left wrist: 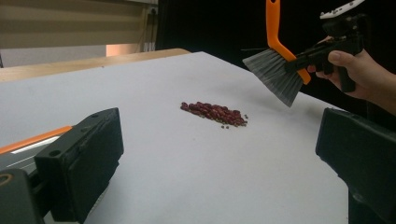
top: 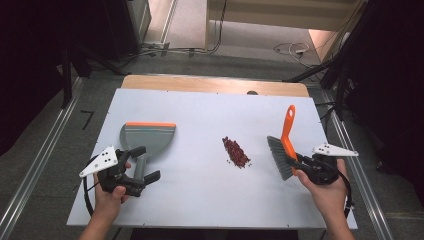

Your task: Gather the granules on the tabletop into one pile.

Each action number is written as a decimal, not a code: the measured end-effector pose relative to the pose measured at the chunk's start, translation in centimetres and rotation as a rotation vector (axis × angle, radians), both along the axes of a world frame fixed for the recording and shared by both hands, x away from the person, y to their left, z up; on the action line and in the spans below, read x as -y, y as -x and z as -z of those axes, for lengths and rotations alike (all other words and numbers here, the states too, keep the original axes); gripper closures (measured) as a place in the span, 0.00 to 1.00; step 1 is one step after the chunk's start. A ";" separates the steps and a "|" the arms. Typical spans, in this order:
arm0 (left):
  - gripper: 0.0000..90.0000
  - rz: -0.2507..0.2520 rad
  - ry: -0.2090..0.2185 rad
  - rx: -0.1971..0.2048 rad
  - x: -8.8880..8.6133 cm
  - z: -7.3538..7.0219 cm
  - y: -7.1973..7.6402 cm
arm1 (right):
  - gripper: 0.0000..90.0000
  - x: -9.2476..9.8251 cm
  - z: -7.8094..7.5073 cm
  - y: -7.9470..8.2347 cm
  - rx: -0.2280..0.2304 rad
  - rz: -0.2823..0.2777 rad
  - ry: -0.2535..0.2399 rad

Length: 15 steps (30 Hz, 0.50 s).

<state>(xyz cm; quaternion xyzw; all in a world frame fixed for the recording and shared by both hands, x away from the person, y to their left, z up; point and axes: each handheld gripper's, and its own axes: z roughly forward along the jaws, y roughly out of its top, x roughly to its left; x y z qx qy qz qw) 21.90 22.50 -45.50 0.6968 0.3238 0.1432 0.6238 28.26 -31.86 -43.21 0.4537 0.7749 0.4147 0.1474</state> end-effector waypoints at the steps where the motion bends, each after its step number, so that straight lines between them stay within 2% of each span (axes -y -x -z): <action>1: 0.02 0.000 0.003 0.000 0.0 0.0 0.0 | 0.76 0.3 0.1 0.1 -0.010 0.002 -0.009; 5: 0.02 -0.003 0.003 0.000 -0.2 0.1 0.0 | 0.76 1.5 0.6 0.5 -0.045 -0.023 -0.048; 8: 0.02 -0.004 0.002 -0.002 -0.2 0.1 0.0 | 0.76 2.2 1.0 0.9 -0.067 -0.017 -0.059; 15: 0.02 -0.001 0.002 -0.002 -0.1 0.1 0.0 | 0.76 3.0 0.9 1.2 -0.056 -0.013 -0.070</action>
